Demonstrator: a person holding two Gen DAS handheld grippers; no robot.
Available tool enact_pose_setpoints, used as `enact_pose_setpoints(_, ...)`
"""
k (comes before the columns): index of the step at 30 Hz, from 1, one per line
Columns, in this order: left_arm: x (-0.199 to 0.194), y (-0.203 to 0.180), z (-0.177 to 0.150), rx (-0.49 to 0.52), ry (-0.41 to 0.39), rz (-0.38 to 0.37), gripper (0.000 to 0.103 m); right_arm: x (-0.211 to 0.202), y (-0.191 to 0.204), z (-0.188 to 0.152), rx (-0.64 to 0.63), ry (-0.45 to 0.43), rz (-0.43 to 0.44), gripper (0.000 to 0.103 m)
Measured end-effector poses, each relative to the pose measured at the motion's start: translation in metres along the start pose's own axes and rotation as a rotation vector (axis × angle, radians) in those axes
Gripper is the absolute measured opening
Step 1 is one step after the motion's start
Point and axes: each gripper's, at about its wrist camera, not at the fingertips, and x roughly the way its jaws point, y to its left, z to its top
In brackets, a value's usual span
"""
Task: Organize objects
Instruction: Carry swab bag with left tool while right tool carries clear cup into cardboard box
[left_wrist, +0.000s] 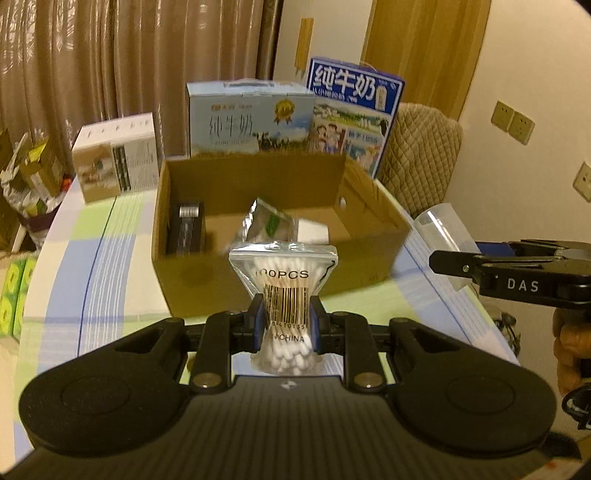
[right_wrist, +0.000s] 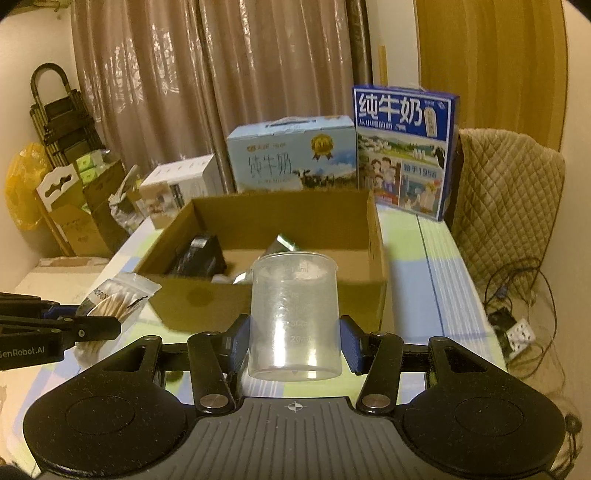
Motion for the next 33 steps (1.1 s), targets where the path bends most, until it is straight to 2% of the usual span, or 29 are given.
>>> enact_pose_setpoints(7, 0.040, 0.016, 0.059, 0.015, -0.018, 0.020, 0.019, 0.039, -0.009, 0.058, 0.001, -0.010, 0.007, 0.048)
enact_pose_setpoints(12, 0.073, 0.026, 0.088, 0.023, -0.015, 0.046, 0.019, 0.069, -0.016, 0.084, 0.019, -0.005, 0.015, 0.048)
enact_pose_setpoints(18, 0.106, 0.037, 0.096, 0.021, 0.002, 0.046, 0.021, 0.102, -0.021, 0.090, 0.022, 0.018, 0.010, 0.048)
enact_pose_setpoints(20, 0.114, 0.044, 0.099, -0.003, 0.001, 0.061, 0.042, 0.108, -0.023, 0.089, 0.032, 0.028, 0.015, 0.048)
enact_pose_setpoints(21, 0.116, 0.048, 0.100, -0.017, -0.004, 0.066, 0.044, 0.111, -0.024, 0.088, 0.037, 0.031, 0.018, 0.048)
enact_pose_setpoints(33, 0.112, 0.054, 0.087, 0.001, 0.011, 0.078, 0.046, 0.121, -0.023, 0.077, 0.041, 0.053, 0.024, 0.048)
